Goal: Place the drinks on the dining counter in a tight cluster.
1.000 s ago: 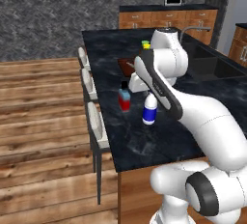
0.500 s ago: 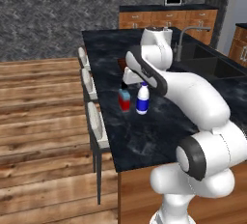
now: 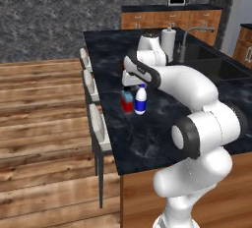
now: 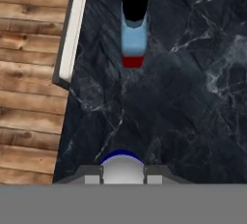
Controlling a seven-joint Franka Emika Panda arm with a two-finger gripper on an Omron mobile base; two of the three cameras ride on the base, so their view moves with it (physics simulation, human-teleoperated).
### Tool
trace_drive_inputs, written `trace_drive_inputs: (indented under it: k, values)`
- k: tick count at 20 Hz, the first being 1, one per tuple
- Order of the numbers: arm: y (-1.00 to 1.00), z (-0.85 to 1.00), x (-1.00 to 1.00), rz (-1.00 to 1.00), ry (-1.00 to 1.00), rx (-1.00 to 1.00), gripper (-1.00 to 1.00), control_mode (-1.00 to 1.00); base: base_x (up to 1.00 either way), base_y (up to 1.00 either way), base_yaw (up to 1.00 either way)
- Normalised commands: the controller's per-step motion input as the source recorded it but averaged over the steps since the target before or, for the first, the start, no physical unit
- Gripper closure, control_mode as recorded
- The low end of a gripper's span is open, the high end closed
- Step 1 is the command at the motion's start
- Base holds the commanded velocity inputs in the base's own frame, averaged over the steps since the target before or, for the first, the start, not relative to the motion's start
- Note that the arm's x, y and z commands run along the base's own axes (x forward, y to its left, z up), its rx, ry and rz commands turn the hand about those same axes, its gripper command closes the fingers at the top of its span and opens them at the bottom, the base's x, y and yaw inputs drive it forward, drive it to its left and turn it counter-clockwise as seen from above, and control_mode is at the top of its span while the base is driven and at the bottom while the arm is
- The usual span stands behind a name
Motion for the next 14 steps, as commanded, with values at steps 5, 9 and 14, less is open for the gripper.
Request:
trace_drive_inputs:
  k: [5,9,14]
  values:
    - [0.0,-0.35,0.53,-0.03,0.0,0.0,1.0,-1.0,0.0,0.0,0.0]
    - [0.0,-0.38,0.3,-0.02,0.0,0.0,1.0,-1.0,0.0,0.0,0.0]
    - [0.0,-0.36,0.21,-0.02,0.0,0.0,1.0,-1.0,0.0,0.0,0.0]
